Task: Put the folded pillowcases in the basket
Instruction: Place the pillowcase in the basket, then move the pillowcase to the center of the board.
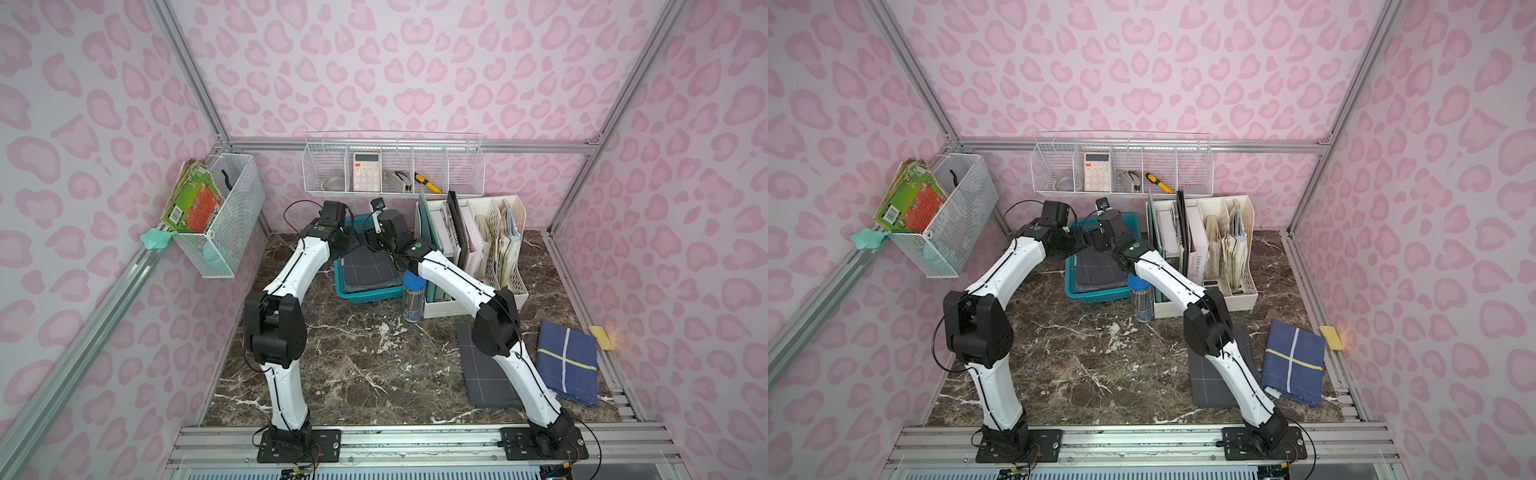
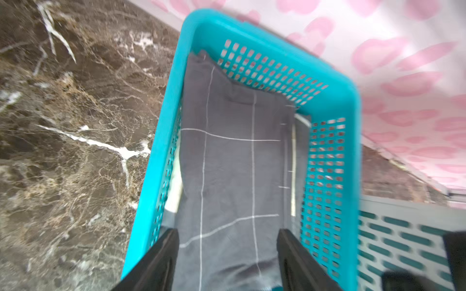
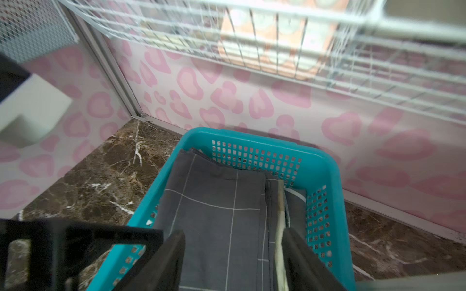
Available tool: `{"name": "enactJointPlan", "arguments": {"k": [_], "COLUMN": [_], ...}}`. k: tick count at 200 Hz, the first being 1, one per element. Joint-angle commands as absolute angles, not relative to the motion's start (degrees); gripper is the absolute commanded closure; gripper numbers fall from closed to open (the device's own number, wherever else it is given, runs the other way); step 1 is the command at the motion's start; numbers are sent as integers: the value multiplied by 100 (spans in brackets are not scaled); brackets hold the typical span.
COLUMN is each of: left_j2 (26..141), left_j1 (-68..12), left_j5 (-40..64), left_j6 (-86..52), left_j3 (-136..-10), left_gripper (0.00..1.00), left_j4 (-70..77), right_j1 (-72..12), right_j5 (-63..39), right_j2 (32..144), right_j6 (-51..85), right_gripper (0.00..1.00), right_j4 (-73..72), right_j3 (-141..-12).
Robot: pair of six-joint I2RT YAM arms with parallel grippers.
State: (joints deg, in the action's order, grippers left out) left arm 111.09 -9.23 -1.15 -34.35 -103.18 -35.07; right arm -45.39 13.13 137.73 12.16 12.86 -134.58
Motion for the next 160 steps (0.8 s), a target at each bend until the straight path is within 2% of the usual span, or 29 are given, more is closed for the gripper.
{"name": "enactJointPlan", "arguments": {"k": [1,56,88,160], "left_j2": [10722,8984,7851,6197], "left_j1": [-923,-947,-1083,-1768], "left_j5": [-25,26,-75,-257], "left_j6": [-3523,-3726,-3753,-3880], "left_j3": [-10152,-8289,-7222,-5632], "left_gripper": [32,30,23,13], "left_j4": [-3793,-3479,-3466,-3557], "right_j1": [-4669,-4916,-5051,-5347], "right_j5": [1574,1828,1871,2397], "right_j2": [13188,11149,10033,8009], "right_j6": [1040,1027,1133,1468], "right_gripper": [33,31,29,27], "right_j4": [838,-116,-492,-365], "right_j3": [-12875,-10508,-9141,-6964]}}
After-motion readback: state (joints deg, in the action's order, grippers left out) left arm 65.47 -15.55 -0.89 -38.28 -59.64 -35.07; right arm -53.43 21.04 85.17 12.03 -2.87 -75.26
